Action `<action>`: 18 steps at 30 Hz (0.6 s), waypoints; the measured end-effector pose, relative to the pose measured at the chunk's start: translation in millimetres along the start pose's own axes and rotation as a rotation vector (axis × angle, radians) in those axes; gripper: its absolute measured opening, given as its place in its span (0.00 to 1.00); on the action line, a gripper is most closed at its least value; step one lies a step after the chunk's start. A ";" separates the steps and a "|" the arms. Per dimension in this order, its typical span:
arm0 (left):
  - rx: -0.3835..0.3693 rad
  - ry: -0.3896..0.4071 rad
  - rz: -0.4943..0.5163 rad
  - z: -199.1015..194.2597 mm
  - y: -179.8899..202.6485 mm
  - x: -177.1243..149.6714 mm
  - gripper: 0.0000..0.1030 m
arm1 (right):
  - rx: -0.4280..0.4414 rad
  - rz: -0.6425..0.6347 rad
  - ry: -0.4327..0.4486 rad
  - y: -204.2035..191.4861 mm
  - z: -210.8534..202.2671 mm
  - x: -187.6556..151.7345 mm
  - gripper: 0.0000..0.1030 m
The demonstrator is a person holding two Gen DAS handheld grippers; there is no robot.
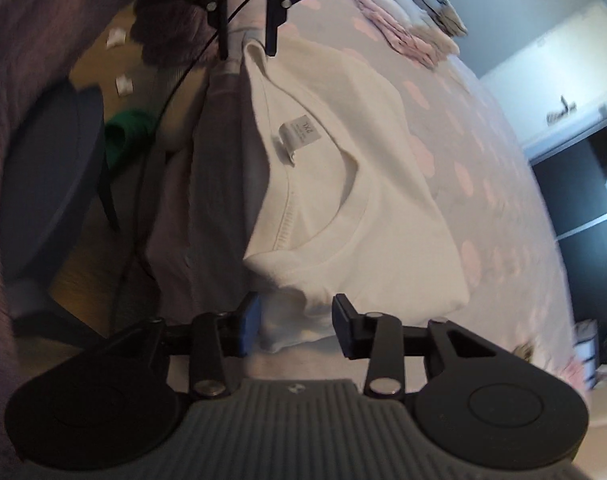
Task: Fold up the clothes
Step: 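Fold the collar over toward the hem with both tools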
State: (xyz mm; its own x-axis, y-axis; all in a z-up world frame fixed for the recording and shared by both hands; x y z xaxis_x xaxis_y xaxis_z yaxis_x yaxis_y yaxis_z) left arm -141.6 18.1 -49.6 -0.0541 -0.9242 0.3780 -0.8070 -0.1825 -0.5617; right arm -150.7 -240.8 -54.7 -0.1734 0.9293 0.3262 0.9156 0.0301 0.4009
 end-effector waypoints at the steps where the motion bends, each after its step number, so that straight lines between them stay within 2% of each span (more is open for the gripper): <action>1: 0.011 -0.001 0.028 3.0 4.3 1.3 0.30 | -0.017 -0.022 -0.003 -0.2 2.7 0.7 0.39; 3: 0.056 -0.010 0.059 10.2 7.3 1.9 0.30 | -0.043 -0.050 -0.009 0.9 7.7 1.1 0.37; 4: 0.069 -0.013 0.061 12.3 7.1 1.6 0.30 | -0.055 -0.066 -0.020 1.1 10.8 0.5 0.33; 5: 0.073 -0.016 0.059 13.6 6.3 1.2 0.30 | -0.068 -0.083 -0.033 1.1 13.8 -0.3 0.19; 6: 0.072 -0.017 0.050 13.4 4.9 0.9 0.30 | -0.073 -0.091 -0.040 1.4 14.4 -0.8 0.15; 7: 0.066 -0.017 0.037 12.1 3.1 0.7 0.26 | -0.072 -0.091 -0.041 2.1 13.2 -1.0 0.14; 8: 0.059 -0.017 0.024 10.9 1.3 0.4 0.19 | -0.072 -0.085 -0.034 3.2 10.2 -0.9 0.12; 11: 0.063 -0.025 -0.008 7.2 -5.0 -0.2 0.09 | -0.042 -0.029 -0.018 9.2 -7.1 0.3 0.11; 14: 0.042 -0.048 -0.030 10.0 -9.6 -2.6 0.07 | 0.003 0.001 -0.018 10.4 -11.0 0.4 0.11; 18: 0.003 -0.083 -0.035 17.7 -10.1 -4.6 0.07 | 0.024 -0.022 -0.049 6.6 9.6 -1.1 0.11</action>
State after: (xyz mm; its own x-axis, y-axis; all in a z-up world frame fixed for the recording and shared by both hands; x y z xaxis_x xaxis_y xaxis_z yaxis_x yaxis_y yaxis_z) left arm -122.8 18.3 -58.7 0.0233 -0.9419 0.3351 -0.8056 -0.2162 -0.5516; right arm -141.0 -238.0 -60.6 -0.1761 0.9453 0.2746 0.9203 0.0591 0.3866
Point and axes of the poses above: each gripper's, at about its wrist camera, not at the fingertips, and z roughly the way its jaws point, y to its right, x to its top, the point moved 2 cm from there along z, roughly the way its jaws point, and after that the axes turned 12 degrees about x, right-handed, at the moved point
